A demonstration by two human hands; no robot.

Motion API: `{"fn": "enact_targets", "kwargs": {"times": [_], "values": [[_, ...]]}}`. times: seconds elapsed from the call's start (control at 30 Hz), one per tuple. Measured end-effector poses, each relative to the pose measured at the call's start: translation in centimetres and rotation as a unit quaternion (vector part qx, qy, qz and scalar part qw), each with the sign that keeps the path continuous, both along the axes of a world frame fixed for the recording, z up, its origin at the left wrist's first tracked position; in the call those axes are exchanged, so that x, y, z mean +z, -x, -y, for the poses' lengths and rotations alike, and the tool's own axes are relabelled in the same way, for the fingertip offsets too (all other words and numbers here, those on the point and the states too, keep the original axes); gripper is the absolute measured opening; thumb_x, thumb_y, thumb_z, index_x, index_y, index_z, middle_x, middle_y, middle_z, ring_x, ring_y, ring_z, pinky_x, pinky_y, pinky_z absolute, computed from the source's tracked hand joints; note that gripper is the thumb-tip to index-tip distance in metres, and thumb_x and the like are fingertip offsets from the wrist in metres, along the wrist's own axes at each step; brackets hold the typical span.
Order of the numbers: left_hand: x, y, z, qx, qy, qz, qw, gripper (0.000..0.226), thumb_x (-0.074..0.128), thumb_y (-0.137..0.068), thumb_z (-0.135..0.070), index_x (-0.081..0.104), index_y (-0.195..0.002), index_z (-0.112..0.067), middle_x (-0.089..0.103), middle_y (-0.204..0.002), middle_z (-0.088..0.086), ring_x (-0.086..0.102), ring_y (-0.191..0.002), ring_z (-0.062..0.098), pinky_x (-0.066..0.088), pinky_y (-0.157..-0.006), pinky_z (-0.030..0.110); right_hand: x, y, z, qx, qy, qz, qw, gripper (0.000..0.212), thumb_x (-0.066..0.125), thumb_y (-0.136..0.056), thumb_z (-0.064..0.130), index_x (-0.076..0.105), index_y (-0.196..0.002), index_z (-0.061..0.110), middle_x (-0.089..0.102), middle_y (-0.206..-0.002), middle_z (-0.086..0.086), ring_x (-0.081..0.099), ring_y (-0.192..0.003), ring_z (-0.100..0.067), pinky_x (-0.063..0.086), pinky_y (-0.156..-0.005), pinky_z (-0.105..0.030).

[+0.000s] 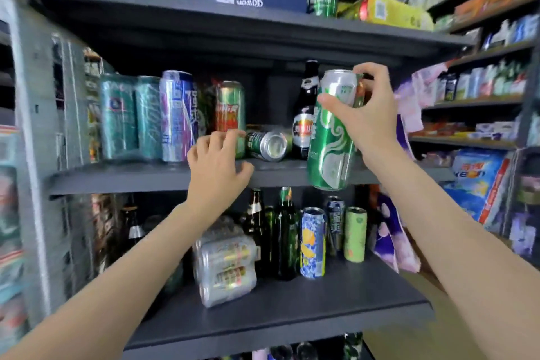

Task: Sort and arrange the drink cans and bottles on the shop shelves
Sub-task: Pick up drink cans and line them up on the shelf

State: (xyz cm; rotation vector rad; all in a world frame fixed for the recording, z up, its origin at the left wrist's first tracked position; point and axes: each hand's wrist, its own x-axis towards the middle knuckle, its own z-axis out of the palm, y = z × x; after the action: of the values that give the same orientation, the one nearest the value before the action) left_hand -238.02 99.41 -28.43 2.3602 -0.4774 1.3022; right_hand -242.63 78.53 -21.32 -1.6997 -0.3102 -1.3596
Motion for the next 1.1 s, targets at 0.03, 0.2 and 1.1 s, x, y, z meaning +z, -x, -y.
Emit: {"fn": "enact_targets", "kwargs": {"times": [0.03,0.2,1.1], "values": [[0.6,-0.4,-0.3,0.019,-0.005,-0.035,0.999,0.045,0.053,-0.086,-0.026,0.043,-0.130,-0.019,0.047,-0.122,0.007,0.036,-0.117,0.030,0.022,-0.101,0.044,0.9,-1.0,-0.3,-0.008,0.018,-0.003,1.000,0.052,0.080,-0.068,0.030,0.048,-0.108,0.023,0.055,-0.100,0.006,0.052,-0.087,-0.009,0.043,-0.078,-0.024],[0.7,-2.2,-0.9,0.087,-0.049,-0.117,0.988,0.050,0.047,-0.087,-0.045,0.037,-0.133,-0.027,0.045,-0.128,0.004,0.035,-0.121,0.029,0.025,-0.103,0.042,3.6,-5.6,-0.2,-0.072,0.062,-0.049,0.994,0.049,0.078,-0.070,0.032,0.051,-0.109,0.020,0.056,-0.109,-0.005,0.050,-0.092,-0.016,0.035,-0.075,-0.026],[0.6,-2.8,-0.5,0.120,-0.102,-0.147,0.976,0.049,0.029,-0.092,-0.049,0.036,-0.135,-0.026,0.051,-0.129,0.008,0.038,-0.123,0.027,0.023,-0.104,0.041,-3.1,-7.6,1.6,-0.125,0.021,-0.319,0.939,0.090,0.074,-0.079,0.019,0.013,-0.144,0.010,0.041,-0.138,-0.017,0.043,-0.123,-0.036,0.039,-0.095,-0.043]]}}
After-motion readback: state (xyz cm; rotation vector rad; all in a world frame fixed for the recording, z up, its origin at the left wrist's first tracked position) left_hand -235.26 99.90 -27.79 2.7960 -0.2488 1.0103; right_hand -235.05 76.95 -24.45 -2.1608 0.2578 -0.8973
